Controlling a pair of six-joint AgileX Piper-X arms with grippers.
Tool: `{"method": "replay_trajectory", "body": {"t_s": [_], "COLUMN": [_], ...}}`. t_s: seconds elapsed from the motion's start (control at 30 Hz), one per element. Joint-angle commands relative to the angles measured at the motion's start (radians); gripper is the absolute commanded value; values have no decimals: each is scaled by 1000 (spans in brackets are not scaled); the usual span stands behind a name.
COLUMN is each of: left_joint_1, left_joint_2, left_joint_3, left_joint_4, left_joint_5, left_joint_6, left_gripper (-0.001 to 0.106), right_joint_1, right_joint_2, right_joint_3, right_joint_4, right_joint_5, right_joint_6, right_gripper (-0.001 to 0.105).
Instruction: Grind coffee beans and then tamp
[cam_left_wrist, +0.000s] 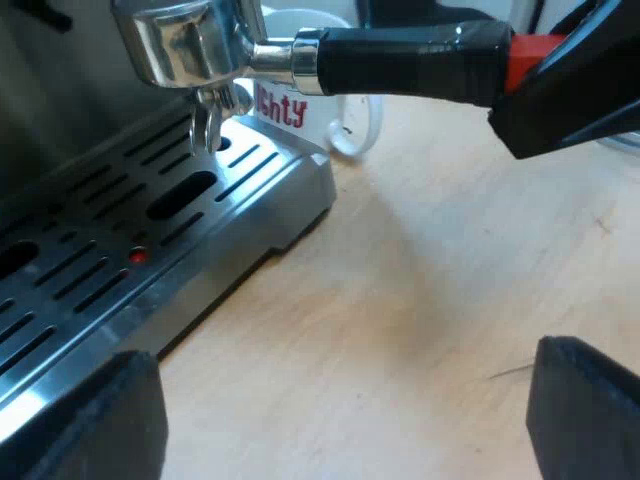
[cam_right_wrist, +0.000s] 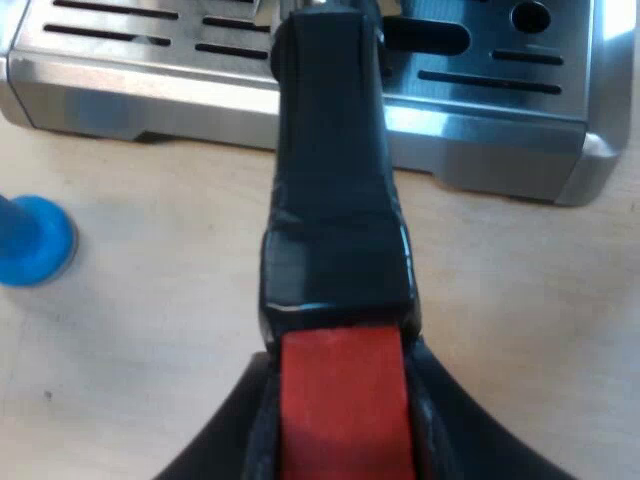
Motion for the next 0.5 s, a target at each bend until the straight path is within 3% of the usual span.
{"method": "replay_trajectory", "body": {"t_s": [0.03, 0.3, 0.5], "left_joint_1": [-3, -3, -3], "left_joint_2": [-2, -53, -153], "left_joint_3": [-2, -2, -2], "left_joint_4": [-12, -12, 4], "left_joint_5": [36, 36, 36], "left_joint_6": [-2, -2, -2], "left_gripper": [77, 77, 77], "right_joint_1": [22, 113, 185], "right_joint_2": [-29, -66, -122], "right_joint_3": [-12, 4, 107], "right_joint_4": [21, 47, -6], "right_joint_5": [76, 168, 234], "right_joint_6": [16, 40, 69], "right_gripper": [0, 0, 0]}}
